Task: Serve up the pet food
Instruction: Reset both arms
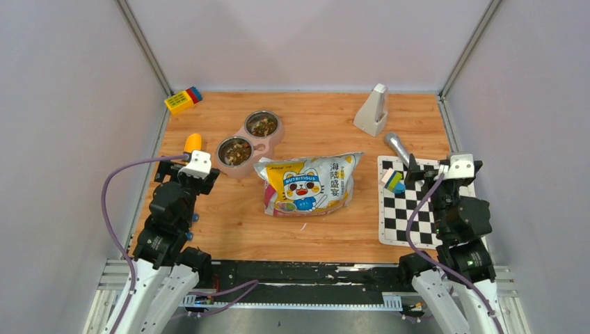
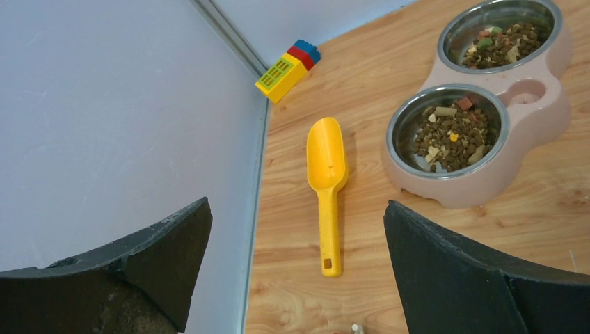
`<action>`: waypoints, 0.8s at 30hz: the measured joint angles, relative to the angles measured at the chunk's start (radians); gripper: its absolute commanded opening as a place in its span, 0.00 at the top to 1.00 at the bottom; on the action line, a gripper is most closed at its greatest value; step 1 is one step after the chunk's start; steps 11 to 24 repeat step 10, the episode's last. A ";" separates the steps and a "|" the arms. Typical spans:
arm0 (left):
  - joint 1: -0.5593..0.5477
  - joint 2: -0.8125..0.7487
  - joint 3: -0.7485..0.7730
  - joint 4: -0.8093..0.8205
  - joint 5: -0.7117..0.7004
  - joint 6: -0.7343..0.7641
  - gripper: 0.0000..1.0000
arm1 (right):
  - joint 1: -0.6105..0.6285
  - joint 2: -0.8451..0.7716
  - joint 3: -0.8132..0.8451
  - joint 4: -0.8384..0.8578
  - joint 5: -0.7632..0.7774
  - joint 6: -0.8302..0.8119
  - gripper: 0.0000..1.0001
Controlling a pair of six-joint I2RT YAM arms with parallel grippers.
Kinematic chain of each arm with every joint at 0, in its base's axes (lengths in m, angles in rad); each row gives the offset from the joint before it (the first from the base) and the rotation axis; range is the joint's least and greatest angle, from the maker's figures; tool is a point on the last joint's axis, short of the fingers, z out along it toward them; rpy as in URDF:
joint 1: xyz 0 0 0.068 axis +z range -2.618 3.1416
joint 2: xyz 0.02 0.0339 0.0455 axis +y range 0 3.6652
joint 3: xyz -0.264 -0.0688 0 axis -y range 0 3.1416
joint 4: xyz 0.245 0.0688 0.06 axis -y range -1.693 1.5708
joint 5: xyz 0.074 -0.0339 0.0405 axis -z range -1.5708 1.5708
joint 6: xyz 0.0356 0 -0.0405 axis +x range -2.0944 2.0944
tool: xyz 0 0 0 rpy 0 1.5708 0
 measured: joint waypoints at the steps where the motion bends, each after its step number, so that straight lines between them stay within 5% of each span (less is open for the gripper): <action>1: 0.004 -0.004 -0.008 0.009 -0.008 -0.007 0.00 | -0.004 -0.013 -0.032 0.005 0.011 0.005 0.00; 7: 0.008 0.003 -0.042 0.029 -0.015 -0.034 0.00 | -0.032 -0.077 -0.163 0.024 0.088 0.034 0.00; 24: 0.008 0.004 -0.043 0.037 -0.020 -0.044 0.00 | -0.040 -0.087 -0.169 0.051 0.135 0.046 0.00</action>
